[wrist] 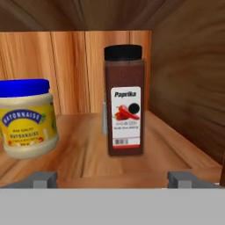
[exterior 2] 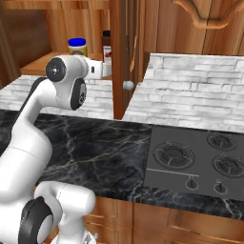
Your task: Collect the paprika, mayonnaise, and shaker from the cabinet and place them next to the stove.
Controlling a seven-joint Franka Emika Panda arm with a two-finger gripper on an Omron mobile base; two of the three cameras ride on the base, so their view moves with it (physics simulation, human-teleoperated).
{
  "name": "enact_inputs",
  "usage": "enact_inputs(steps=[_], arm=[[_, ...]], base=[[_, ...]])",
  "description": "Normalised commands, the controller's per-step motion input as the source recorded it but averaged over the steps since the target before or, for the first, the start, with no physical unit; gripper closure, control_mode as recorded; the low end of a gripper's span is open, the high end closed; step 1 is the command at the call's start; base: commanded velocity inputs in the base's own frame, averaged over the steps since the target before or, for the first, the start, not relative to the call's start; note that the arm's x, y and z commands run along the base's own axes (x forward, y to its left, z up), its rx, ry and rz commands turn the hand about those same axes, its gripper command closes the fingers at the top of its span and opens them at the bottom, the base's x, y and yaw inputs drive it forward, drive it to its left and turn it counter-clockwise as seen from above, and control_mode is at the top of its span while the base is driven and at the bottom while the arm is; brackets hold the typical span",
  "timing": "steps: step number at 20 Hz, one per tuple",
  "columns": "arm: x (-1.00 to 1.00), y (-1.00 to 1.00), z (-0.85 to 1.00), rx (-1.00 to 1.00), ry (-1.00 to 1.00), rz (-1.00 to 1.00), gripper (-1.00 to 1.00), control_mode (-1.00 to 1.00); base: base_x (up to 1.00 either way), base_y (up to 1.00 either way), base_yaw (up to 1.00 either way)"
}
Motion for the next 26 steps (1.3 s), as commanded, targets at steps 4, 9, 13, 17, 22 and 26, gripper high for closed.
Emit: enact_inputs(steps=[4,9,13,17,22,26], arm=[[0.01,0.0,0.01,0.0,-0.01,-0.01,-1.0,-1.0],[0.05,0.0,0.04,0.0,-0.03,-0.01,-1.0,-1.0],[0.11,0.0,0.06,0.0,-0.03,0.0,-1.0,-1.0],[0.2,-0.02,0.0,0.0,0.0,0.0,-1.0,-1.0],[0.24,0.0,0.08,0.0,0.0,0.0,-1.0,-1.0],[0.12,-0.04,0.1,0.0,-0.02,0.0,-1.0,-1.0]], base=[[0.0,0.0,0.0],[0.0,0.0,0.0],[0.0,0.0,0.0],[0.0,0.0,0.0],[0.0,0.0,0.0],[0.0,0.0,0.0]])
